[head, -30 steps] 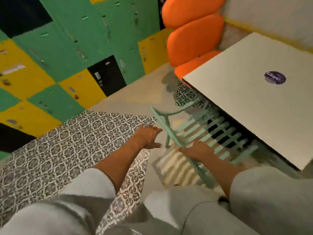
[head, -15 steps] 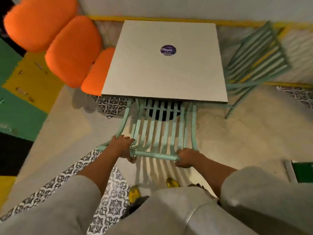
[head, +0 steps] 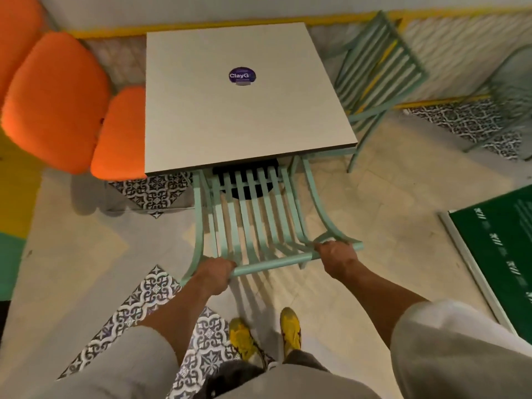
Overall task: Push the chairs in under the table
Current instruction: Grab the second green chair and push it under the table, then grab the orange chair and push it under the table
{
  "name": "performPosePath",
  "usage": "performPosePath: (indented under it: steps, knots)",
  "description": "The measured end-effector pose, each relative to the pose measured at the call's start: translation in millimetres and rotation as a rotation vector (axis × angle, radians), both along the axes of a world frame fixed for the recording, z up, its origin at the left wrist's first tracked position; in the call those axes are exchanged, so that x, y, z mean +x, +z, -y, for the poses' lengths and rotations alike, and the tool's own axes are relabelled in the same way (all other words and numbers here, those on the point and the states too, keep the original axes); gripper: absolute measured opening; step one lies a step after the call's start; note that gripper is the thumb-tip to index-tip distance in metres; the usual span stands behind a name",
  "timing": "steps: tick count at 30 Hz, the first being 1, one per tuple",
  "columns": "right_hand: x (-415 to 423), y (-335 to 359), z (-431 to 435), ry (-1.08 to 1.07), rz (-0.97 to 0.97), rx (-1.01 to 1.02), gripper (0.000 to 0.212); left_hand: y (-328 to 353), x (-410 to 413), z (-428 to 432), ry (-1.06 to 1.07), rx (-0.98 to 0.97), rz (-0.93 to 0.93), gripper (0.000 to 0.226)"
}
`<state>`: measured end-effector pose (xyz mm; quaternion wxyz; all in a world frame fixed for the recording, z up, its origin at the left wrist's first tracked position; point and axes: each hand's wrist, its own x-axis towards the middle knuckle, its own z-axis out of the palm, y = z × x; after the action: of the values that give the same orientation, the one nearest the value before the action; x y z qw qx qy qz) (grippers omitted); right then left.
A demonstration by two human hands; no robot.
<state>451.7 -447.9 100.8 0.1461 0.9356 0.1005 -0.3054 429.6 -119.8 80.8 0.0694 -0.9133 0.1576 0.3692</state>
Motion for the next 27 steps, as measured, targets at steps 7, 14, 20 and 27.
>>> performPosePath:
  steps: [7,14,20,27]
  knots:
    - [4.7,-4.0,2.0,-0.025,0.023,0.031,0.041,-6.5,1.2,1.4,0.083,-0.013,0.046,0.055]
    - [4.3,-4.3,11.6,-0.021,0.023,0.094,0.040,-7.2,-8.3,4.7,0.140,-0.005,0.116,0.054]
    - [4.6,12.2,5.9,0.009,-0.028,0.114,0.087,15.8,-13.2,9.4,0.228,-0.002,0.146,0.073]
    - [30.7,56.5,-66.4,0.119,-0.082,0.193,0.113,60.4,-35.0,-32.5,0.394,-0.084,0.270,0.112]
